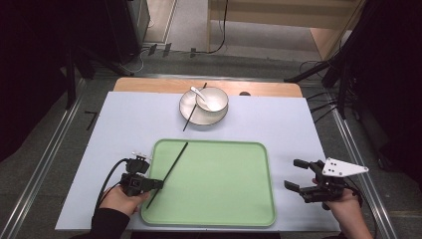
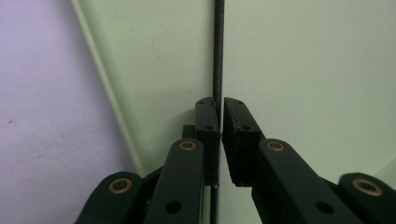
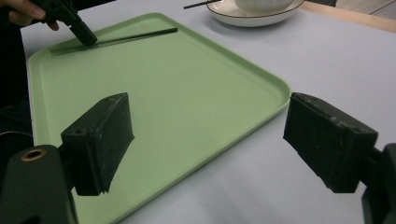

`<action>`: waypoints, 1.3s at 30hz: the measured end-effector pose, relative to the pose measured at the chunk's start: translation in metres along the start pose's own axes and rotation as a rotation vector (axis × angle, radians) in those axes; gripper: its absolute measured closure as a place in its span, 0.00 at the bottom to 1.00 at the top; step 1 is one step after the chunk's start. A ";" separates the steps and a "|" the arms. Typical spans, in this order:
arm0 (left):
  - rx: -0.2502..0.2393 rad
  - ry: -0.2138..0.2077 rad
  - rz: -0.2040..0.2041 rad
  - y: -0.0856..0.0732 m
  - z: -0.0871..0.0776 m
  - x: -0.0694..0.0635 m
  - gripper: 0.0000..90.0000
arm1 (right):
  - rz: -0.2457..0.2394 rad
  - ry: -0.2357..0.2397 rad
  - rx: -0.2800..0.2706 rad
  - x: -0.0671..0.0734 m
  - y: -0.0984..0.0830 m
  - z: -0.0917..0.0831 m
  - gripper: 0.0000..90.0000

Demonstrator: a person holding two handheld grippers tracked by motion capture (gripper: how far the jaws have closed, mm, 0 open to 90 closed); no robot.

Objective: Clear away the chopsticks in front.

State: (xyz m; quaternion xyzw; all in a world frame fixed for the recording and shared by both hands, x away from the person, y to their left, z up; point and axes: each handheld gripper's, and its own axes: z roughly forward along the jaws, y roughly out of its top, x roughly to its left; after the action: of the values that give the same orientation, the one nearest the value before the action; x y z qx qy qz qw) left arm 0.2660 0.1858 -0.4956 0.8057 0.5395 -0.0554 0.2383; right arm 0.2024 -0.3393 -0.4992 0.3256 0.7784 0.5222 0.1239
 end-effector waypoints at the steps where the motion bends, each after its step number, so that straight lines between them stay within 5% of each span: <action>1: 0.005 -0.002 -0.001 0.000 0.001 0.000 0.93 | 0.001 0.000 0.000 0.000 0.000 0.000 0.18; 7: 0.008 -0.014 0.003 0.000 0.002 0.001 0.89 | -0.002 0.001 0.003 0.000 0.000 0.000 0.18; 12: -0.023 -0.067 0.030 0.002 -0.003 -0.001 0.79 | 0.001 0.001 0.003 0.001 0.000 0.000 0.18; 19: -0.122 -0.117 0.103 0.009 -0.009 0.002 0.52 | 0.004 -0.003 0.004 0.001 0.000 -0.001 0.18; 30: -0.191 -0.152 0.169 0.034 -0.001 0.019 0.38 | 0.009 -0.013 0.004 0.001 -0.003 -0.005 0.18; 34: -0.197 -0.125 0.214 0.044 0.002 0.017 0.38 | 0.011 -0.020 -0.003 0.002 -0.004 -0.008 0.18; 39: -0.195 -0.164 0.201 0.068 0.005 0.018 0.32 | 0.010 -0.019 0.002 0.002 -0.005 -0.008 0.18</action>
State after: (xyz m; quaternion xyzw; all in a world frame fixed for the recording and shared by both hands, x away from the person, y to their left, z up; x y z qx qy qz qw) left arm 0.3348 0.1779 -0.4845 0.8213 0.4378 -0.0445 0.3631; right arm 0.1942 -0.3451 -0.4995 0.3344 0.7760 0.5191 0.1284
